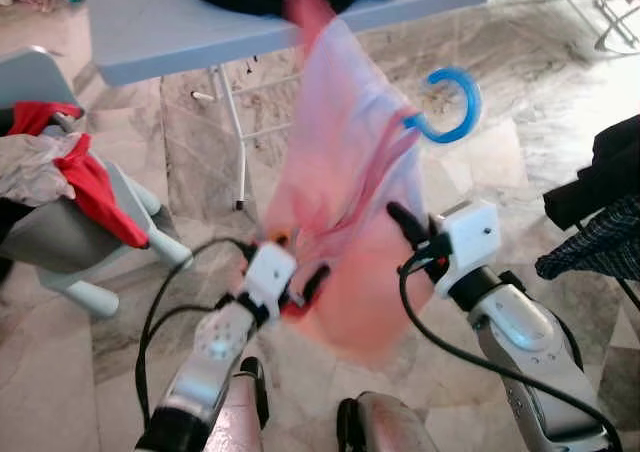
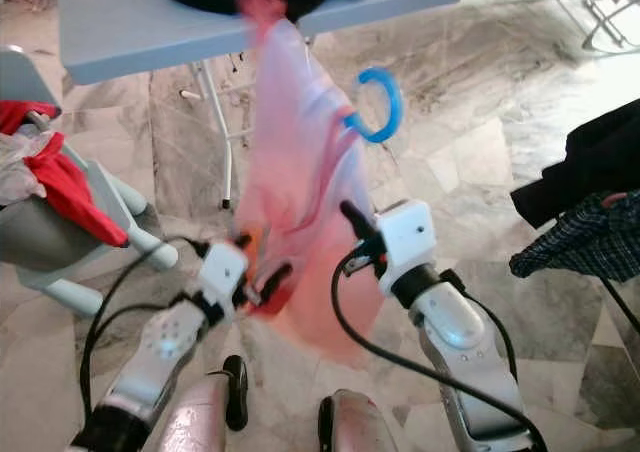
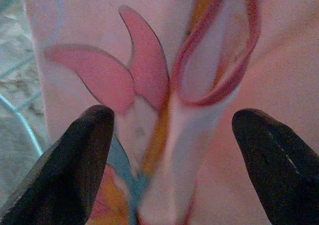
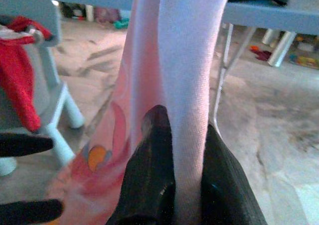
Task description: Hang hanger
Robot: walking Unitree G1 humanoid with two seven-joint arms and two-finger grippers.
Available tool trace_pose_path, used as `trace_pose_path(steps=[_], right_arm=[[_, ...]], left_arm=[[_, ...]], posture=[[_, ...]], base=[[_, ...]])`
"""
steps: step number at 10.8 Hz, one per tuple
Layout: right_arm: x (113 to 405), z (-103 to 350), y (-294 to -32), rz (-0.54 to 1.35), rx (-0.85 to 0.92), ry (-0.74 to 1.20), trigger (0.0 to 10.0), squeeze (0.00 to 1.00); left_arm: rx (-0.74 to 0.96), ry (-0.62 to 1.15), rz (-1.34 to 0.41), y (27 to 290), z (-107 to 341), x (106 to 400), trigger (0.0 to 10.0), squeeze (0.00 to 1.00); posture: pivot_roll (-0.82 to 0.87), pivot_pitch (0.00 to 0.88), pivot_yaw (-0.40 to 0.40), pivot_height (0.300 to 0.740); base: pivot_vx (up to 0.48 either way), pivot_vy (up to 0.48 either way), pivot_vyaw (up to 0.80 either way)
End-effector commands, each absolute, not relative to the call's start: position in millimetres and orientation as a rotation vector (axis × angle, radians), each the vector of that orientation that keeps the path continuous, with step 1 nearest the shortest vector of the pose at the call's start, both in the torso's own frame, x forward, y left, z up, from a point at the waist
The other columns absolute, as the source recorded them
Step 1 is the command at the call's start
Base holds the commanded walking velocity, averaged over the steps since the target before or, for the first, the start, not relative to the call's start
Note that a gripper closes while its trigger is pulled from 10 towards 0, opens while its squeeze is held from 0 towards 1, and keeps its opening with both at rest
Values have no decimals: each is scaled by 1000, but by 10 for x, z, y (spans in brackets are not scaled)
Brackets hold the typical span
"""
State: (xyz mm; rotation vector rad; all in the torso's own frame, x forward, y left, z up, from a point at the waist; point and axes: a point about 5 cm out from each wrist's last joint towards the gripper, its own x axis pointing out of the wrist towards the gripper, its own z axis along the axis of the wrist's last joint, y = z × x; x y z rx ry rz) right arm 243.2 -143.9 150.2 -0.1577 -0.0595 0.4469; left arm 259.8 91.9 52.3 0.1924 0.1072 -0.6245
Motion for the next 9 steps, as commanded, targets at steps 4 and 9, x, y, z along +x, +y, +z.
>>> trace_pose_path(steps=[4, 9], right_arm=[[2370, 1292, -1477, 450, -202, 27, 10000, 0], [2105, 1328, -1190, 737, -132, 34, 10000, 0]], left_arm=[[189, -38, -503, 1081, 808, 2759, 10000, 655], [142, -31, -537, 870, 795, 2814, 10000, 0]], posture=[[-100, 276, -30, 740], [-121, 267, -24, 740]], base=[[0, 0, 0], [0, 0, 0]])
